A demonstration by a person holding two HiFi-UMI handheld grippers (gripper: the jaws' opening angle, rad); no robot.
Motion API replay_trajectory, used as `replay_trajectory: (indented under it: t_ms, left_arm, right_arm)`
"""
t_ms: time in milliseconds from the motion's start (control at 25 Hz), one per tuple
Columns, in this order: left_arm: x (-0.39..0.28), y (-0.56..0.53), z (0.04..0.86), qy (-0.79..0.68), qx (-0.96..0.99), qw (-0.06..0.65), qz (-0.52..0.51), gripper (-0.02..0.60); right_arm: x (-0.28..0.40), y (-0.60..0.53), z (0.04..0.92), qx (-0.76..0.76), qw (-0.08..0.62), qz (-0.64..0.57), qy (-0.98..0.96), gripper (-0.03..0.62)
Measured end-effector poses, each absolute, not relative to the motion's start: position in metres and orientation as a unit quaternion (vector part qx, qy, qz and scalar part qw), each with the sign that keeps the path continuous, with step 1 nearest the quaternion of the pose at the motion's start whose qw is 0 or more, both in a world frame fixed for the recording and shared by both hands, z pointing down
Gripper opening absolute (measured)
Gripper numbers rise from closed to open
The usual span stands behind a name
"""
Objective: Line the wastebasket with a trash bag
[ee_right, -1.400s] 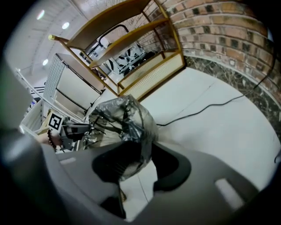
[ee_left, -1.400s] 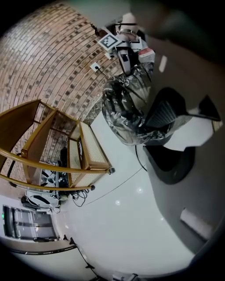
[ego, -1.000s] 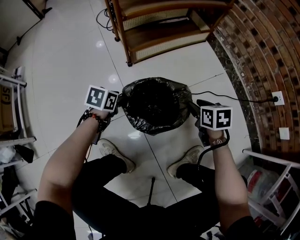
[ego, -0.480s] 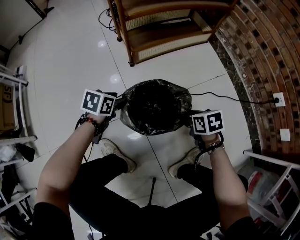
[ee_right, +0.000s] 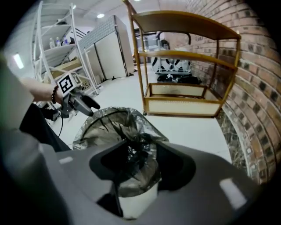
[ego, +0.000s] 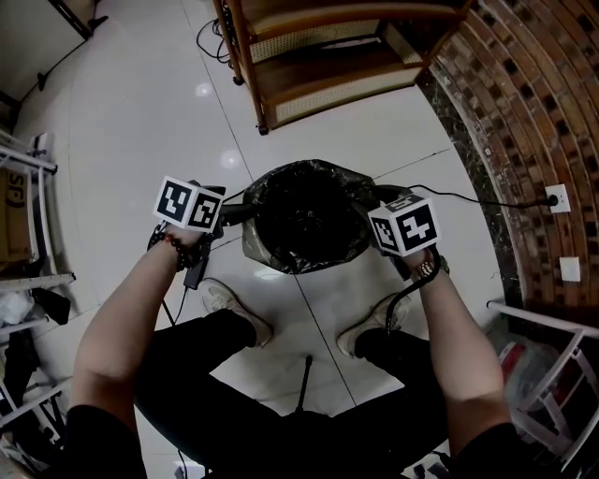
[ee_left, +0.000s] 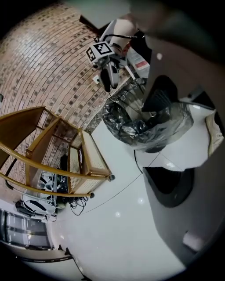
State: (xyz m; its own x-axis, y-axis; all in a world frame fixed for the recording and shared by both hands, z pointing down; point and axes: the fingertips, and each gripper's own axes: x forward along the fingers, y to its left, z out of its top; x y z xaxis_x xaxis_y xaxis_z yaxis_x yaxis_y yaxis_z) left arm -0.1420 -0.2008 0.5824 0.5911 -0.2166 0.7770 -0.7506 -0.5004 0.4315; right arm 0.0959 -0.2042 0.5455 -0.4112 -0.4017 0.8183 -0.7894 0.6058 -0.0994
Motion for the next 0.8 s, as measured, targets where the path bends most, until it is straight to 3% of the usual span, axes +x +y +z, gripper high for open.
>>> replay_trajectory:
  t_ms: [80, 360, 800]
  left_arm:
    - [-0.143, -0.203, 0.579, -0.303, 0.804, 0.388, 0.334, 0.396]
    - [-0.108, -0.206, 0.57, -0.281, 0.83, 0.332, 0.349, 0.394]
    - [-0.09, -0.188, 0.624, -0.252, 0.807, 0.375, 0.38, 0.394]
  right_arm:
    - [0.091, -0.212, 0.557, 0.362, 0.415, 0.231, -0.802, 0.204]
    - [0.088, -0.227, 0.586, 0.353, 0.434, 0.229, -0.797, 0.204]
    - [0.092, -0.22, 0.611, 0.355, 0.439, 0.253, -0.786, 0.204]
